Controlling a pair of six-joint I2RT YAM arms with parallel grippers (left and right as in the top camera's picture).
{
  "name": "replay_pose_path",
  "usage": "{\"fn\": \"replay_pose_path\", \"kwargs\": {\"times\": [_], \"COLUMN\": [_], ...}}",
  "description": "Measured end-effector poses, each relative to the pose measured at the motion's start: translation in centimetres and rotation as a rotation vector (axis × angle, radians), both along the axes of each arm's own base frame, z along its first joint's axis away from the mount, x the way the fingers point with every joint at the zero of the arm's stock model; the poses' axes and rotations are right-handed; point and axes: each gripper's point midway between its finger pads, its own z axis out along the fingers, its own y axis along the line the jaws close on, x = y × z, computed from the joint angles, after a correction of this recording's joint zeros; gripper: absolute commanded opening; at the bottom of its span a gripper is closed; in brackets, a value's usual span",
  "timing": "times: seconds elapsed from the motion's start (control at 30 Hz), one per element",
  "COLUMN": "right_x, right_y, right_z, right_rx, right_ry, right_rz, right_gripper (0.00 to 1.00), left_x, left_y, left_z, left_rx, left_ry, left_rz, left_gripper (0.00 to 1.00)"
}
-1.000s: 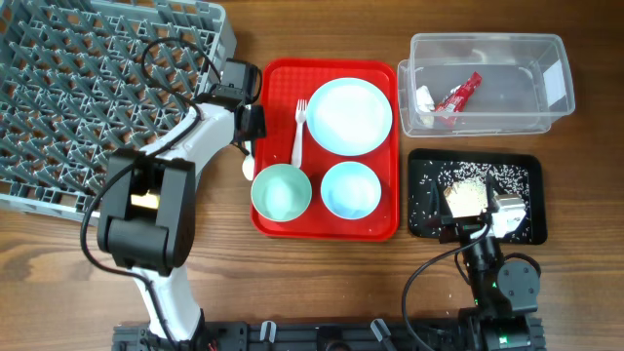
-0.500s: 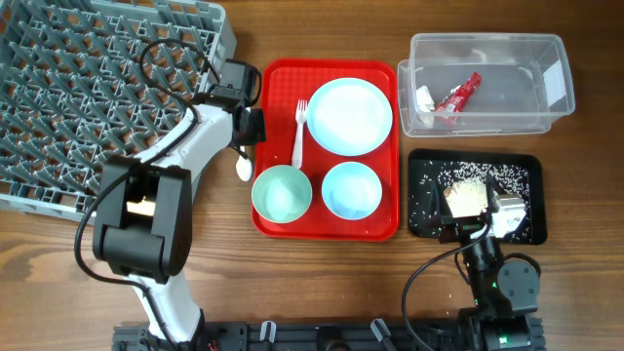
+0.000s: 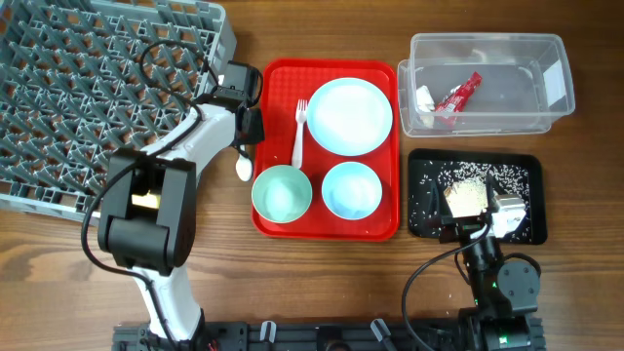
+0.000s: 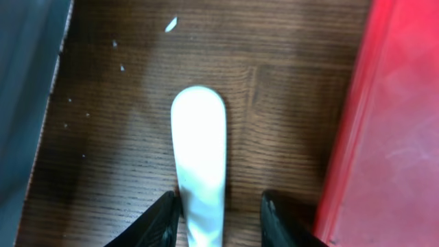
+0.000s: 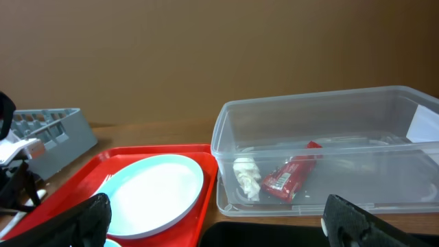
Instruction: Sort waste into correct bins and load items into the dishwasher rack
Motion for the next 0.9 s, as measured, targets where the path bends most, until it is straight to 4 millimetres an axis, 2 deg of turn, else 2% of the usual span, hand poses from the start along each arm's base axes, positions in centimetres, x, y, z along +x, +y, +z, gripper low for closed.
{"fn": "replay_pose_path", "kwargs": {"times": [0.07,0.17,0.33,0.43,0.63,0.8,0.83,0.87,0.9], "right_x": [0.0,0.0,0.0,0.0,0.0,0.0,0.0,0.0,0.0], "right_y": [0.0,0.0,0.0,0.0,0.0,0.0,0.0,0.0,0.0], "right_z": [0.0,0.0,0.0,0.0,0.0,0.0,0.0,0.0,0.0], "right_rx": [0.0,0.0,0.0,0.0,0.0,0.0,0.0,0.0,0.0], "right_ry": [0.0,0.0,0.0,0.0,0.0,0.0,0.0,0.0,0.0], "right_rz": [0.0,0.0,0.0,0.0,0.0,0.0,0.0,0.0,0.0], "right_gripper": [1.0,1.0,1.0,1.0,1.0,1.0,1.0,1.0,1.0], "left_x": [0.1,0.0,-0.1,0.0,-1.1,-0.8,-0.7,-0.7,-0.8], "left_y": [0.1,0.0,-0.4,-0.6,-0.5,-0.7,-0.7,-0.7,-0.7], "left_z": [0.0,0.0,0.0,0.9,1.3,3.2,3.5,3.8,3.9], "left_rx": [0.003,-0.001,-0.024,-0.039,-0.042,-0.056,-0.058,-0.059,-0.057], "left_ry": [-0.002,-0.001,0.009,0.001,0.027,-0.017,-0.024,-0.028,-0.026], "left_rz": [0.003,0.001,-0.006,-0.01,-0.013,-0.015,-0.015,-0.015,-0.016], "left_gripper": [0.26,0.16,0.09,0.11,0.13,0.15,0.19,0.31,0.34]}}
